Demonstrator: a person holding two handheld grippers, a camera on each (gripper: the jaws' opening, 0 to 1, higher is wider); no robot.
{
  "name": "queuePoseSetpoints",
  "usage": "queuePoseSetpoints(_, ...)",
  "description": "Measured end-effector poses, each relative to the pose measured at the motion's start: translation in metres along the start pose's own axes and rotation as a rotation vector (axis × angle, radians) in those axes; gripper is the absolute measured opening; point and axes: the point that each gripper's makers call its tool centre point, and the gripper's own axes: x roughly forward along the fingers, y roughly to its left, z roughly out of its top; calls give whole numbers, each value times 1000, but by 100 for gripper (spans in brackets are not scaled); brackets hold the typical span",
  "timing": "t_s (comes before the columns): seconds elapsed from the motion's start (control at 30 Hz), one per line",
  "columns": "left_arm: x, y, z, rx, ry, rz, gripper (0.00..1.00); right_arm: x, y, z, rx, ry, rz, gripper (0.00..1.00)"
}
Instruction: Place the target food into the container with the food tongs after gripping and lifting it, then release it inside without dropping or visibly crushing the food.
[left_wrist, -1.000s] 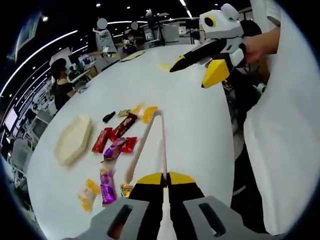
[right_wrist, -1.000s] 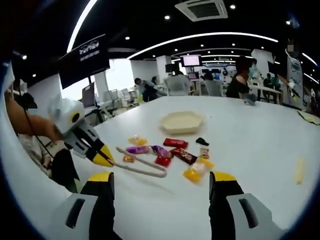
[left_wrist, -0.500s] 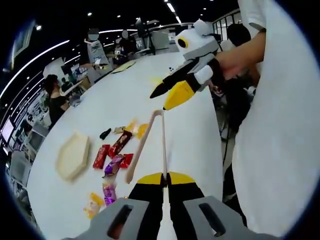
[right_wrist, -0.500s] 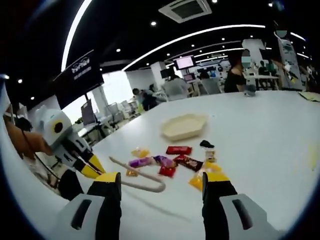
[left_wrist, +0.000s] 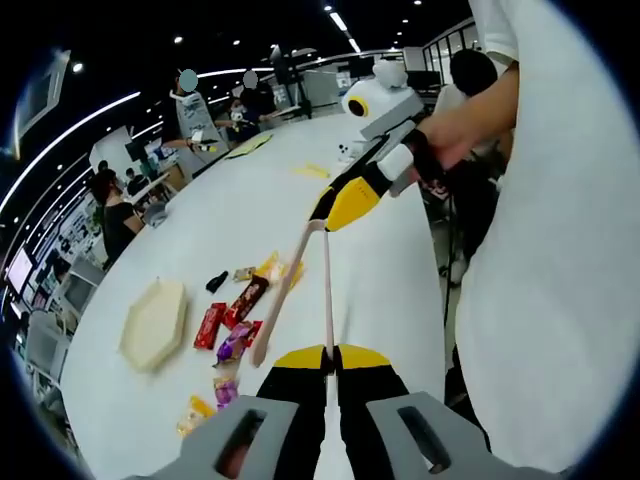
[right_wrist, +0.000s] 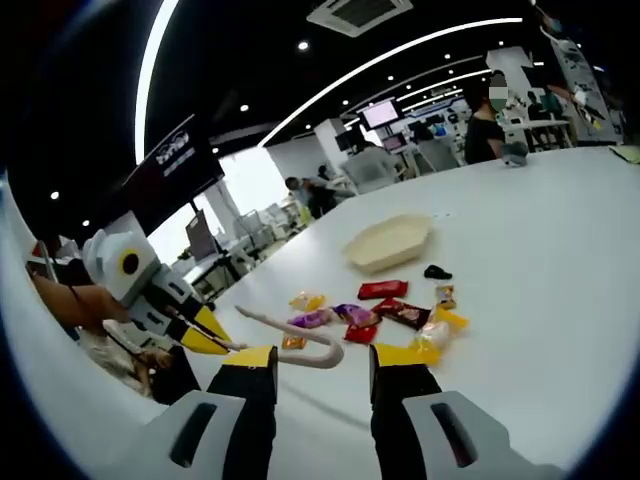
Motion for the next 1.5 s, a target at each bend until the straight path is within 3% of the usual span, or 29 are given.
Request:
queuePoseSetpoints(0.07, -2, -1, 4, -1, -10, 1, 0, 0, -2, 2, 74, -12, -9, 35)
queuePoseSetpoints(0.17, -3, -3, 9, 22, -32, -5, 0, 0, -2, 3, 105, -31, -1, 30)
queuePoseSetpoints(0.27, -3, -2, 9, 32, -30, -3, 0, 1, 6, -1, 205, -9, 54, 25)
queuePoseSetpoints(0.33, -3, -2, 10, 35, -38, -2, 0, 0, 8, 1, 224, -15, 59, 20)
queuePoseSetpoints(0.47, -5, -2, 11, 46, -52, 3, 0, -3, 9, 5, 357, -35, 90, 16)
queuePoseSetpoints(0.57, -3, -1, 7, 32, -35, 10, 0, -4, 9, 3, 469, -5, 107, 12)
queuePoseSetpoints(0.77, 4, -1, -4, -7, 18, 39, 1, -2, 22, 11, 512, -4, 121, 8)
queuePoseSetpoints(0.9, 5, 1, 1, -40, -18, 48, 4, -1, 26, 13, 512, 6, 116, 6)
queuePoseSetpoints(0.93, 5, 2, 4, -37, -21, 56, 6, -2, 21, 10, 466, 12, 79, 6)
queuePoseSetpoints(0.97, 5, 3, 5, -35, -21, 57, 9, -2, 23, 12, 485, 5, 94, 6)
queuePoseSetpoints(1.03, 10, 3, 5, -27, -9, 53, 12, -7, 33, 27, 636, -58, 185, 6)
queuePoseSetpoints(1.17, 13, 3, 6, -28, -3, 54, 14, -9, 20, 16, 523, -8, 96, 6)
queuePoseSetpoints(1.23, 15, 4, 8, -20, -3, 59, 14, -11, 23, 18, 569, -16, 129, 6)
queuePoseSetpoints(1.5, 21, 4, 4, -1, 40, 41, 11, -11, 28, 17, 523, 6, 133, 6)
